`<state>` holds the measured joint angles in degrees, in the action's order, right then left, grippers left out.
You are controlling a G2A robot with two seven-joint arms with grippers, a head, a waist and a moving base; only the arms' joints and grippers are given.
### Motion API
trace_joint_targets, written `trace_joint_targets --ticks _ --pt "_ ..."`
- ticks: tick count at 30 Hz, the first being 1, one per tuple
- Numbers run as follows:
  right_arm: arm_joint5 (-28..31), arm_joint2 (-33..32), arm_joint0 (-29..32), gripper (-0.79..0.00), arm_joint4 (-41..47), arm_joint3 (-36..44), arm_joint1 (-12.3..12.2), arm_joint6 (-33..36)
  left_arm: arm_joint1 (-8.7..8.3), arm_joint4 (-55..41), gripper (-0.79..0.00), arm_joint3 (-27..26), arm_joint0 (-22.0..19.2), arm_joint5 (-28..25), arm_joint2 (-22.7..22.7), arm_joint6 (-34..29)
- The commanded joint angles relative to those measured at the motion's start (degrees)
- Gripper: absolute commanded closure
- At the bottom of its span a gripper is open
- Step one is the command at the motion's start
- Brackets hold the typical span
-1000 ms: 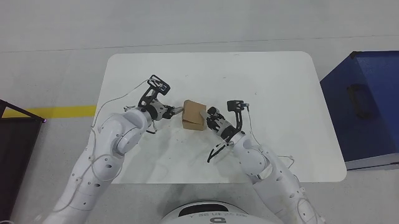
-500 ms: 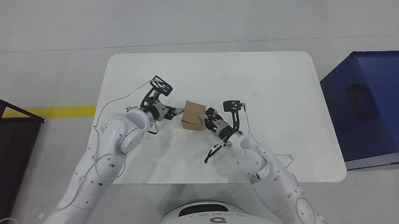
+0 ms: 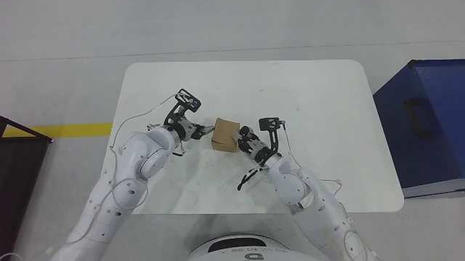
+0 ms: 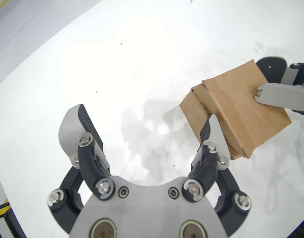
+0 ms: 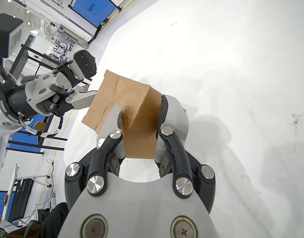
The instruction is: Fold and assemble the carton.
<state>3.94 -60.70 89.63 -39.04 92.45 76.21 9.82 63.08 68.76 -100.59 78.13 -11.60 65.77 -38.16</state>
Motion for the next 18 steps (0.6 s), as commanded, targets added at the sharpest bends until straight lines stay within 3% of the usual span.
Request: trace_joint_targets --ticks 1,12,18 --pt "0.0 0.0 0.1 -0.299 0.0 0.1 0.0 -0.1 0.01 0.2 -0.785 0.1 0.0 0.2 0.1 0.0" --pt "0.2 -0.2 0.4 -0.296 0.0 0.3 -0.2 -0.2 -0.07 -4.1 -0.785 -2.3 1.3 -1.6 2.7 3.0" --pt "0.4 -0.4 0.7 -0.292 0.0 0.6 -0.2 -0.5 0.05 -1.8 -0.785 -2.0 1.8 -2.5 1.2 4.9"
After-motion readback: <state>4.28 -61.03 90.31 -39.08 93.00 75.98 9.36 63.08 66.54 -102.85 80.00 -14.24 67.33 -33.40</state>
